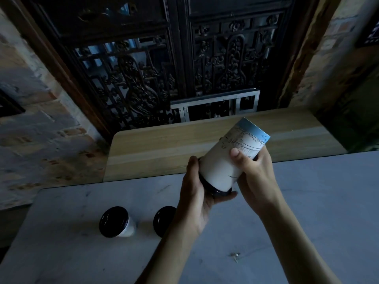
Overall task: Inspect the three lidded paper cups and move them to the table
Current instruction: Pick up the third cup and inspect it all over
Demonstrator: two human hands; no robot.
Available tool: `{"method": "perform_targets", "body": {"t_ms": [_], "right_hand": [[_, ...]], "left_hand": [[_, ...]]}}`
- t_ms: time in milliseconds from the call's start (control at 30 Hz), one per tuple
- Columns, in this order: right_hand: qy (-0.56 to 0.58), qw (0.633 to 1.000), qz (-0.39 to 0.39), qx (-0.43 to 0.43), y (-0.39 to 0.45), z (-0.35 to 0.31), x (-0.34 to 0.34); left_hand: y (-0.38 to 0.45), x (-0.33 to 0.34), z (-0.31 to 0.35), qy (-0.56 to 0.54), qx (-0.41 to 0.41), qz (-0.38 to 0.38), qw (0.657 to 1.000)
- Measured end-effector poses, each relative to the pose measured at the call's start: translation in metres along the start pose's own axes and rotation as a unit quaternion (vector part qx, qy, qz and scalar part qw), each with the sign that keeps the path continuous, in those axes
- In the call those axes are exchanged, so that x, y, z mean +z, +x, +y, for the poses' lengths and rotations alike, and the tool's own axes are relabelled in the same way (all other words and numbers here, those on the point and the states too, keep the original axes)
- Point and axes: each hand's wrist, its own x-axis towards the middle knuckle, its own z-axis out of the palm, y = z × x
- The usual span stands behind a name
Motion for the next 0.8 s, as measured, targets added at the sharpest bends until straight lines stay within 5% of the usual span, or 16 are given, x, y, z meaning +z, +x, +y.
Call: {"method": "perform_targets", "body": {"t_ms": [100,200,267,400,533,700,800], "right_hand": [[0.004,1.000,0.020,-0.003,-0.001,-0.002,0.005],[0.026,0.999,0.033,0.003,0.000,0.000,0.007],[0.035,0.998,0.044,0.012,0.000,0.000,0.007],[0.028,0.999,0.035,0.016,0.000,0.000,0.004],[0.019,1.000,0.002,0.008,-0.001,-0.005,0.005],[0.020,1.000,0.009,0.018,-0.001,-0.002,0.005],[0.024,0.999,0.033,0.018,-0.001,0.002,0.004]], "left_hand": [[0.000,0.005,-0.007,0.052,0.111,0.065,0.990],[0.000,0.005,-0.019,0.153,0.305,0.086,0.936],[0.001,0.001,-0.026,0.173,0.361,0.083,0.913],[-0.002,0.004,-0.019,0.041,0.185,0.037,0.981],[-0.002,0.003,-0.009,-0.025,0.056,0.014,0.998],[-0.001,0.003,-0.010,0.020,0.073,0.039,0.996],[-0.002,0.001,-0.017,0.114,0.217,0.068,0.967]]}}
